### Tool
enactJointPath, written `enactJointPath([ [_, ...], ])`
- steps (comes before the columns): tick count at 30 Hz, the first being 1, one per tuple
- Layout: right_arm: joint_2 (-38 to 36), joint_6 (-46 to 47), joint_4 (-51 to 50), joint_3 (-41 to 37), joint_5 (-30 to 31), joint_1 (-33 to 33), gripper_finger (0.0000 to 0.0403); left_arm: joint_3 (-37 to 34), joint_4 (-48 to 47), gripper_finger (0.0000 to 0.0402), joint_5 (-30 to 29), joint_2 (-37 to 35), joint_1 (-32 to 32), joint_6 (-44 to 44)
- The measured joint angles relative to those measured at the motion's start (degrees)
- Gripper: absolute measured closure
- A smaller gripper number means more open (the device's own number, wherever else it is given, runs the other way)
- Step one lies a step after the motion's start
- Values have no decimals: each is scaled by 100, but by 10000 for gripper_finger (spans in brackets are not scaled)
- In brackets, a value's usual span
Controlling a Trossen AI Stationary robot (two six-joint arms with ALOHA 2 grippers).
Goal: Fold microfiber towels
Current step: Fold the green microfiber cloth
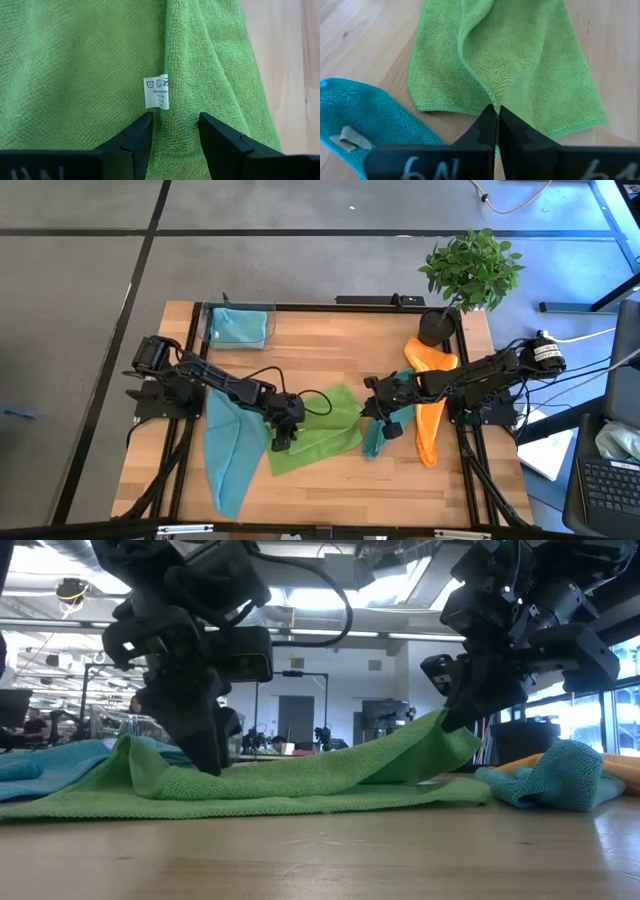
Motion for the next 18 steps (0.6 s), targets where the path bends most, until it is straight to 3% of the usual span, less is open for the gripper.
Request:
enactJointPath([
  [11,1,-6,-109,0,2,0,391,157,19,258,6,2,-106,28],
  [18,-1,-6,-107,0,2,0,391,157,-8,315,-77,2,-158,-149],
])
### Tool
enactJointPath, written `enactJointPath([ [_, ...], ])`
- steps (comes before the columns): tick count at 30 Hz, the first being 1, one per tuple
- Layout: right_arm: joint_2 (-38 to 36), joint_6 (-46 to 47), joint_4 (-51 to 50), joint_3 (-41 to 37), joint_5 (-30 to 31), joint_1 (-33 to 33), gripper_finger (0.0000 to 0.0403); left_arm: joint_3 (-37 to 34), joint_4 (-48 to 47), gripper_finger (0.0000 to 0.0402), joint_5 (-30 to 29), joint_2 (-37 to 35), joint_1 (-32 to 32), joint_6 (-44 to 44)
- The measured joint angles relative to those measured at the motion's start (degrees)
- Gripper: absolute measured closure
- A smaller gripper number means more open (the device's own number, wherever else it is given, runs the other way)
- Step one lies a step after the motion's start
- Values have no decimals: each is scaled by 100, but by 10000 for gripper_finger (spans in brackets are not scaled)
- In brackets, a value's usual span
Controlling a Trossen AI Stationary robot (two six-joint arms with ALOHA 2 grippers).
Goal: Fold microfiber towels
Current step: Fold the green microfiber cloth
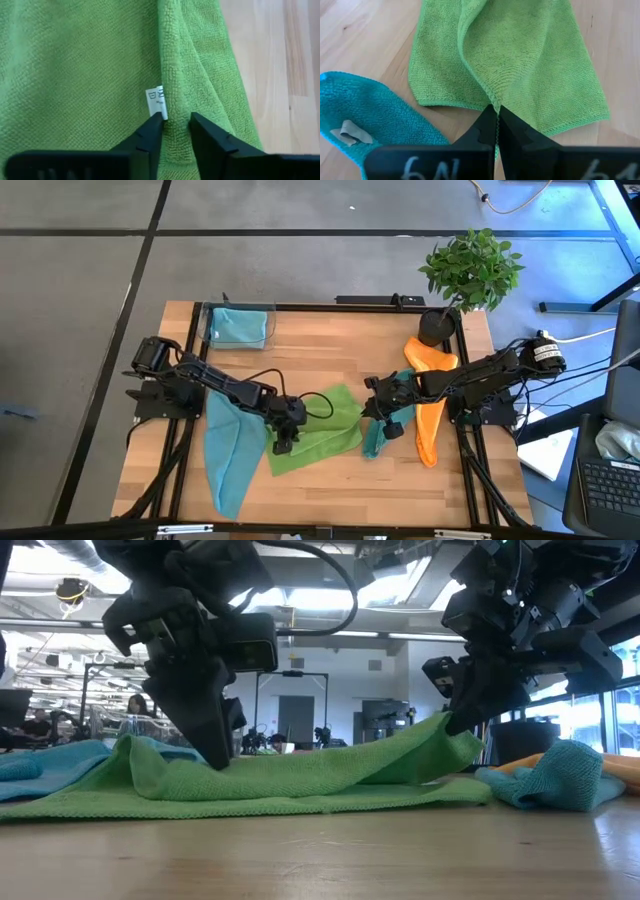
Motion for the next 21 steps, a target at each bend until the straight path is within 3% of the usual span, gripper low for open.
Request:
enactJointPath([
  [6,0,4,1,0,0,1,391,-2,-22,394,-260,-44,-49,12],
  [16,2,0,109,0,2,2,391,0,-835,401,-961,-684,-265,-47],
  [21,2,0,748,-4,2,0,391,0,-1554,401,-1306,-1028,-405,-171],
])
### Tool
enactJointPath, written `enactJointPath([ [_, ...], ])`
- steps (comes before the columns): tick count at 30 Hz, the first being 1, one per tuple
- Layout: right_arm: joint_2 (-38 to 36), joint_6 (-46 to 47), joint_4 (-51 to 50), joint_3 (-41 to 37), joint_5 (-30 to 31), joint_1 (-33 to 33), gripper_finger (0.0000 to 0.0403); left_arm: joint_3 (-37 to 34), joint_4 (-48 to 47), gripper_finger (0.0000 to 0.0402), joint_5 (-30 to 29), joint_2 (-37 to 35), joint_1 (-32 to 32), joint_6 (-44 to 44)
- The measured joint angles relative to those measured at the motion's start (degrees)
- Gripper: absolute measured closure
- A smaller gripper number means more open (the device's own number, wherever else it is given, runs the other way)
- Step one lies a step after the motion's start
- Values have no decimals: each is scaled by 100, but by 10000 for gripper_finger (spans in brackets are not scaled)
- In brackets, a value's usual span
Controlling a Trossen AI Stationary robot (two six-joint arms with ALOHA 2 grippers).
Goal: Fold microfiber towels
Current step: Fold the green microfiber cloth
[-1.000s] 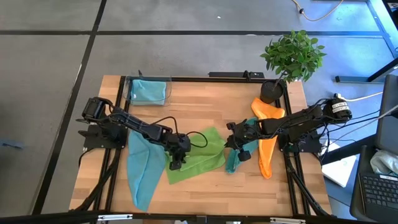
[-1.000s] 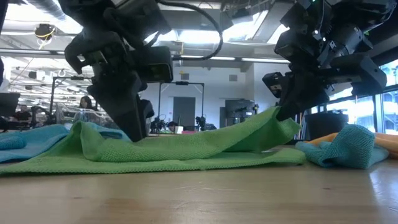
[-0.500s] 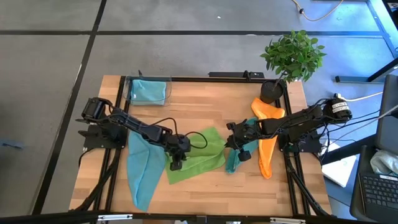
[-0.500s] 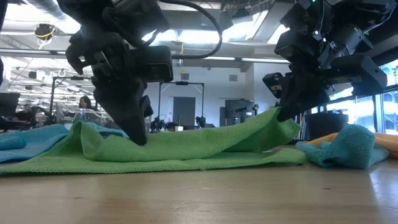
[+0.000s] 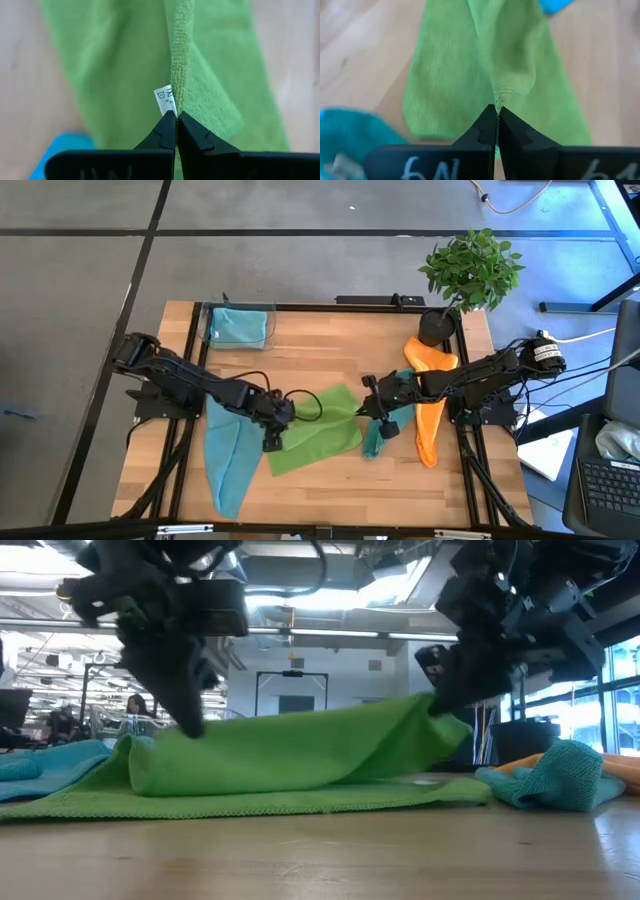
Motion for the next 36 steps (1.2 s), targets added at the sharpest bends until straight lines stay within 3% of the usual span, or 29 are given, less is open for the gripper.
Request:
enactJointPath([
  [7,0,-265,686,1,102,2,391,390,-1806,401,-1049,-414,-162,-124],
  [15,0,-1417,1182,211,1507,-126,391,1404,-3988,401,-2884,-489,-124,-101],
  [20,0,-1646,1430,364,1703,-446,391,1633,-4501,401,-3785,-489,-124,-127],
  [30,299,-1635,1469,365,890,-1011,391,1637,-5172,402,-4051,-486,-126,-606],
  [36,910,-1668,1615,361,901,-1154,391,1637,-5129,401,-3777,-483,-189,-877],
])
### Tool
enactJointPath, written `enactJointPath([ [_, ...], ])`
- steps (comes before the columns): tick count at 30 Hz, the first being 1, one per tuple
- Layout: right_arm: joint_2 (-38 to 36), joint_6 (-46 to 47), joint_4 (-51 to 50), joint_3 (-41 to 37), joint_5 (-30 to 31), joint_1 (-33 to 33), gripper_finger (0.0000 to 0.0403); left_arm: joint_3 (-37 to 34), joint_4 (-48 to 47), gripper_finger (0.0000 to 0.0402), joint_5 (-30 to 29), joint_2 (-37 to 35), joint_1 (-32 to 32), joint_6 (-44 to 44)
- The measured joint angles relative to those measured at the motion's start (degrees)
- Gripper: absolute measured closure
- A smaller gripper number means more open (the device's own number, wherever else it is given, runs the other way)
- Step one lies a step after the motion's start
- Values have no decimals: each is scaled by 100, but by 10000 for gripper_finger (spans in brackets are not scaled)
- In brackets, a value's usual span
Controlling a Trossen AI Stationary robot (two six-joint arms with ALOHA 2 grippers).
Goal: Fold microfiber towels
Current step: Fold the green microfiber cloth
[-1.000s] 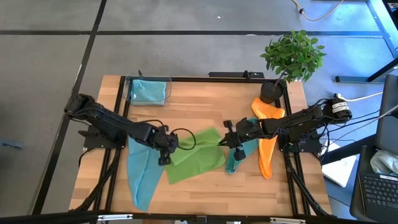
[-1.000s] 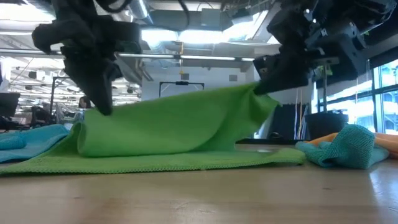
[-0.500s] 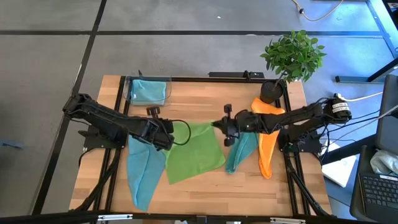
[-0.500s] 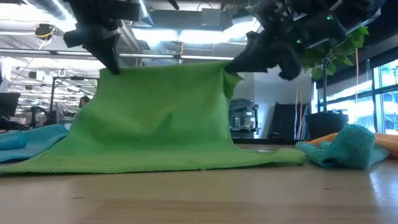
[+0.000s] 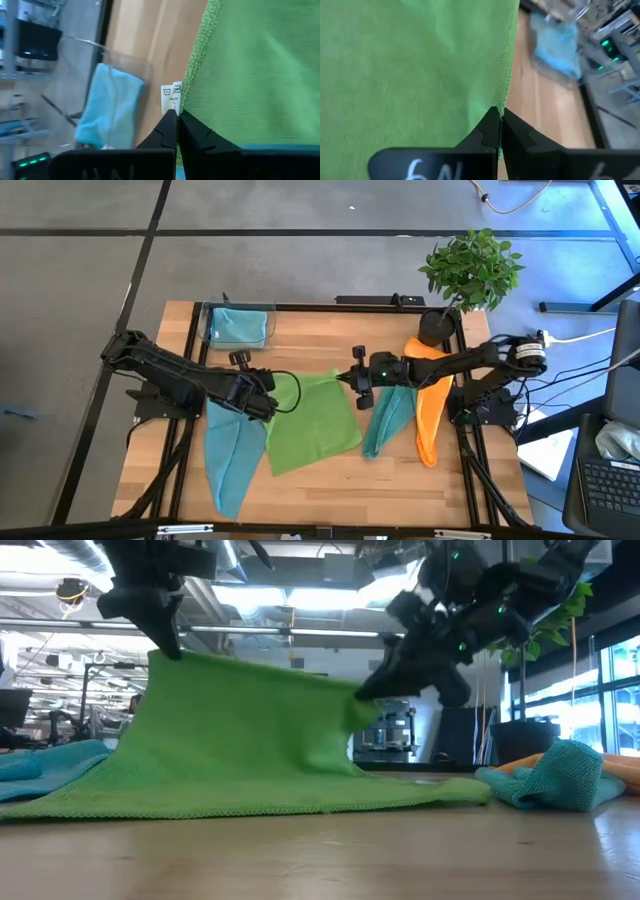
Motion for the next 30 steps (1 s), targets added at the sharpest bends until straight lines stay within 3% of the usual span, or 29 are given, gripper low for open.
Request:
enactJointPath([
  [9,115,43,-187,-2,-2,111,391,-1,666,401,783,1,-438,-328],
  [16,108,456,-975,-9,-772,489,391,-4,1487,401,820,119,-1008,-688],
  [22,108,936,-1233,-9,-1294,890,391,-2,1916,401,1220,683,-1327,-908],
  [30,104,1100,-1355,-9,-1311,1304,391,-4,2425,401,1813,1536,-1630,-927],
])
